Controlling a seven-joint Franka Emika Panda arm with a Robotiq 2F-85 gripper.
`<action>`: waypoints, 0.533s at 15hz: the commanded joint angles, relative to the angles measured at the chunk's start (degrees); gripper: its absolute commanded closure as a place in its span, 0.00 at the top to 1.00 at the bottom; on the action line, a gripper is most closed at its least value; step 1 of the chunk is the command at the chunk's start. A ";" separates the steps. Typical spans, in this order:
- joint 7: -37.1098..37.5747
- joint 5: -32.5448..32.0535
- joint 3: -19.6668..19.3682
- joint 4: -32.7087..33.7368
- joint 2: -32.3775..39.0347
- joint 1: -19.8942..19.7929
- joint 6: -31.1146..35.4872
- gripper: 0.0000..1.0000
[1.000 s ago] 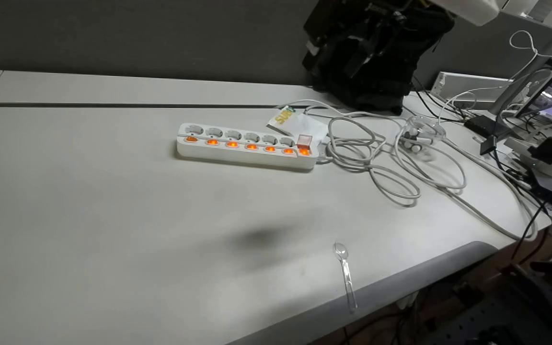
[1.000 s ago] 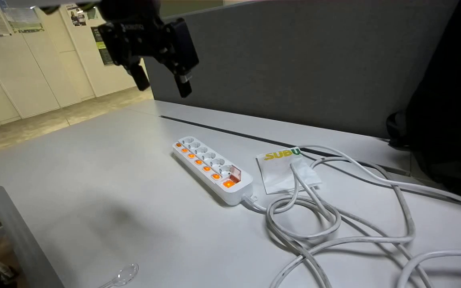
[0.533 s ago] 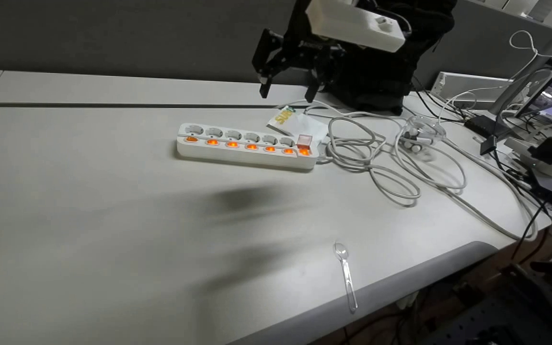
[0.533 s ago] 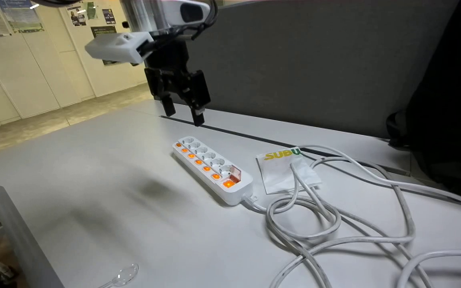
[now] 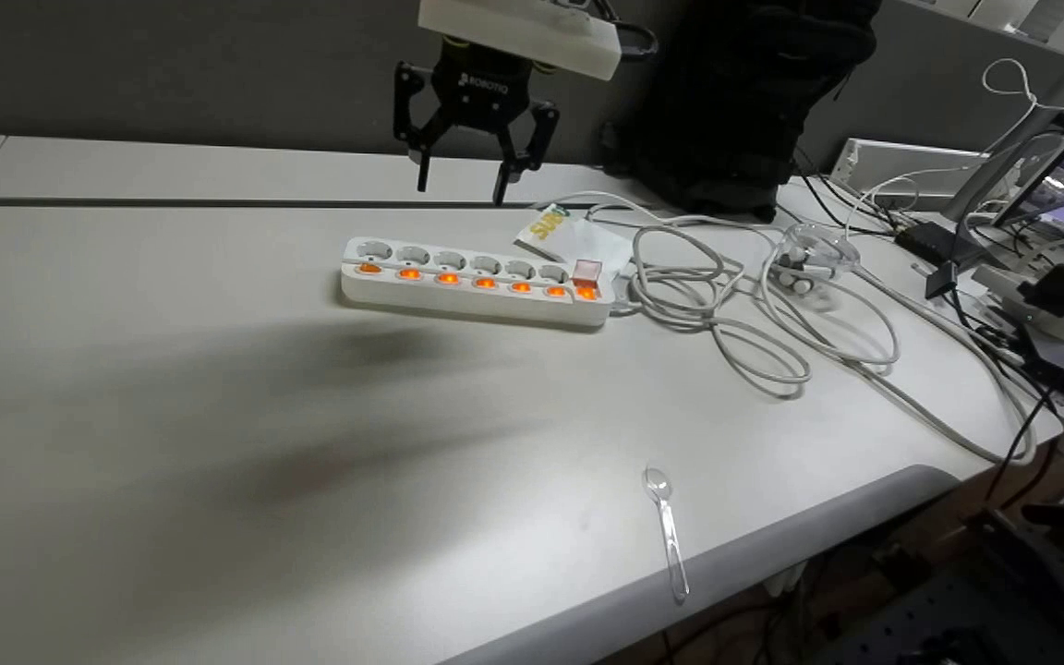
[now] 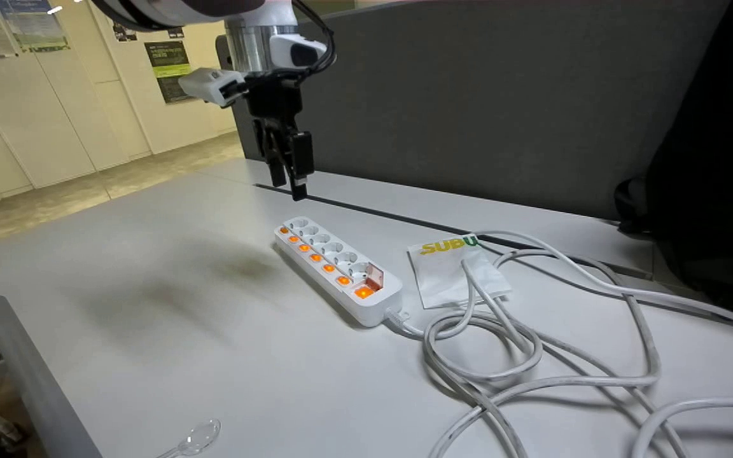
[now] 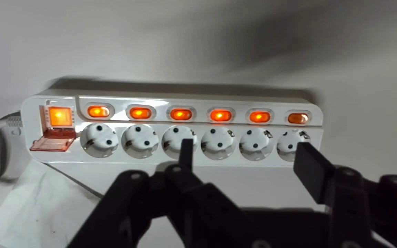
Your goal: Turn on the first switch from the left side of the adapter
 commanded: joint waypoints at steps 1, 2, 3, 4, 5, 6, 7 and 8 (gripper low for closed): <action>5.00 -0.60 -0.27 6.91 4.17 1.64 -1.76 0.46; 5.15 -0.39 -0.16 8.02 4.99 1.89 -1.63 0.38; 5.61 -0.48 -0.25 8.99 5.77 2.27 -1.55 0.33; 5.85 -0.39 -0.22 9.87 6.60 2.57 -1.53 0.26; 6.17 -0.42 -0.24 10.53 7.40 2.94 -1.44 0.19; 6.71 -0.53 -0.34 10.96 8.16 3.36 -1.59 0.12; 7.18 -0.46 -0.36 11.05 8.72 3.73 -1.63 0.05; 7.93 -0.34 -0.44 10.97 9.13 4.13 -1.95 0.01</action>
